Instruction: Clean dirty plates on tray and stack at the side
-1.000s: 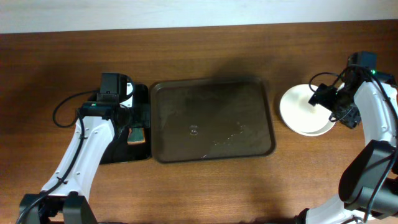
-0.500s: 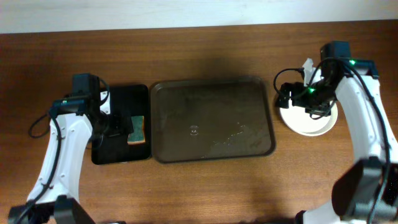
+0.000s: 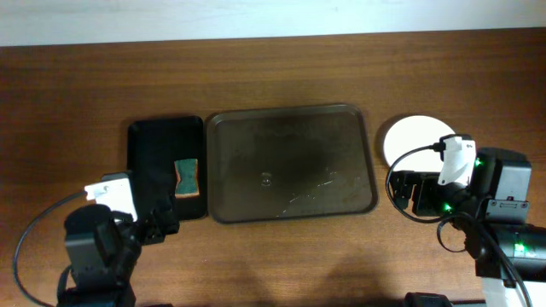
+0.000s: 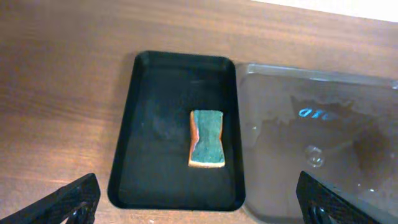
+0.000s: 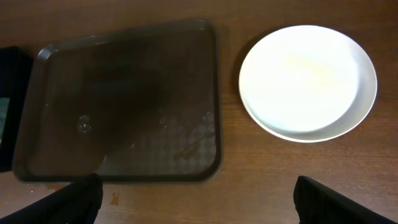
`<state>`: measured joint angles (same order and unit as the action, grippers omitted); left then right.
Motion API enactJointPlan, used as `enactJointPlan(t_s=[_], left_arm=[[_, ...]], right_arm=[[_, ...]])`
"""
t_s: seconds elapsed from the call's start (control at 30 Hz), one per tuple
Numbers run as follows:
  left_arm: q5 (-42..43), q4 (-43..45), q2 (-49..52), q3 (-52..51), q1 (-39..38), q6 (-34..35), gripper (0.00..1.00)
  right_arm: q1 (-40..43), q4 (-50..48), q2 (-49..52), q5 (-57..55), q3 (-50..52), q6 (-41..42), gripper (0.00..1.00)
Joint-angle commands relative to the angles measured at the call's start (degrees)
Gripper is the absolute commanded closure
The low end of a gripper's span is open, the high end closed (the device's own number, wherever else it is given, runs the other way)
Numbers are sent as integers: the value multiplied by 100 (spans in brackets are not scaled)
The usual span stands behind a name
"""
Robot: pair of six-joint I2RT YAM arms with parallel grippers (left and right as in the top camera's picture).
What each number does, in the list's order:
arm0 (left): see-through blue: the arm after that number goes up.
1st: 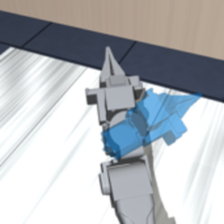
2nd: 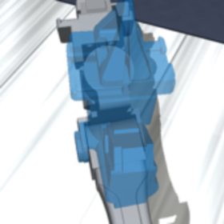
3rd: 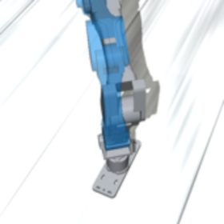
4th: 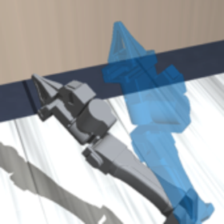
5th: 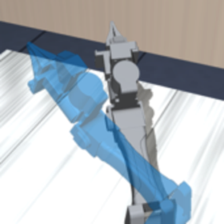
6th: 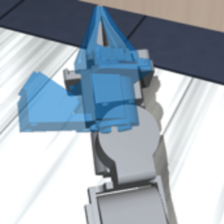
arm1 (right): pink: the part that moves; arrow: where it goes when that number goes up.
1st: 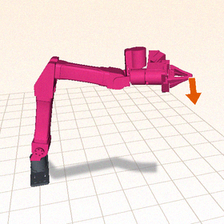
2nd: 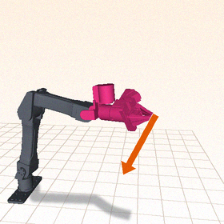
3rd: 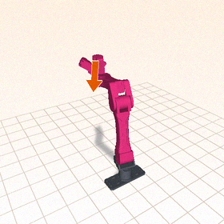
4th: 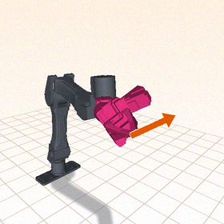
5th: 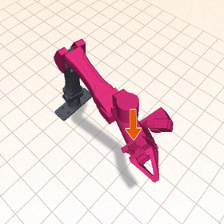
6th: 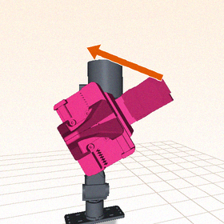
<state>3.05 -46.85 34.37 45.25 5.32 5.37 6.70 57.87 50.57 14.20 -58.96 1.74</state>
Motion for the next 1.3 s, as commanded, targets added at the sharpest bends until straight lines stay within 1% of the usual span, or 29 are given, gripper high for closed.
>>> enactJointPlan(t_s=[0.0, 0.27, 0.3, 0.33, 0.4, 0.47, 0.53, 0.57, 0.67, 0.73, 0.77, 0.83, 0.97, 1.07, 1.13, 1.27], left_arm=[[63, -15, -59, -55, 0, -50, 0], [63, -57, -59, -55, -2, -50, 1], [63, -55, -59, -55, 0, -50, 1], [63, -57, -59, -55, 0, -50, 0], [63, -59, -59, -55, 0, -50, 1], [63, -57, -59, -55, 0, -50, 1], [63, -57, -59, -55, 0, -50, 1], [63, -59, -59, -55, 0, -50, 1], [63, -61, -59, -55, 0, -50, 1], [63, -59, -59, -55, 0, -50, 1], [63, -61, -59, -55, 0, -50, 1], [63, -61, -59, -55, 0, -50, 1], [63, -63, -59, -55, 0, -50, 1], [63, -74, -59, -55, 0, -50, 1], [63, -74, -59, -55, 0, -50, 1], [63, -74, -59, -55, 0, -50, 1]], right_arm=[[-42, 0, 57, -96, 66, 42, 1], [-42, -2, 883, -96, 70, 42, 1], [-42, 0, 964, -260, 70, -118, 1], [-42, -7, 935, -463, 70, -177, 2], [-81, -214, 658, -501, 140, -249, 1], [-352, -1012, 46, -501, 549, -584, 1], [-509, -1904, -852, -498, 1307, -599, 1], [-520, -2422, -1473, -455, 1823, -599, 1], [-520, -3471, -2966, -435, 3016, -581, 1], [-518, -4041, -3665, -435, 3635, -581, 1], [-518, -4297, -3926, -435, 3891, -581, 1], [-518, -5250, -4568, -435, 4680, -581, 1], [-518, -6854, -5042, -629, 5821, -586, 1], [-518, -6192, -5038, -804, 5864, -765, 1], [-520, -5344, -5038, -798, 5864, -855, 1], [-520, -5399, -5036, -739, 5864, -859, 1]])
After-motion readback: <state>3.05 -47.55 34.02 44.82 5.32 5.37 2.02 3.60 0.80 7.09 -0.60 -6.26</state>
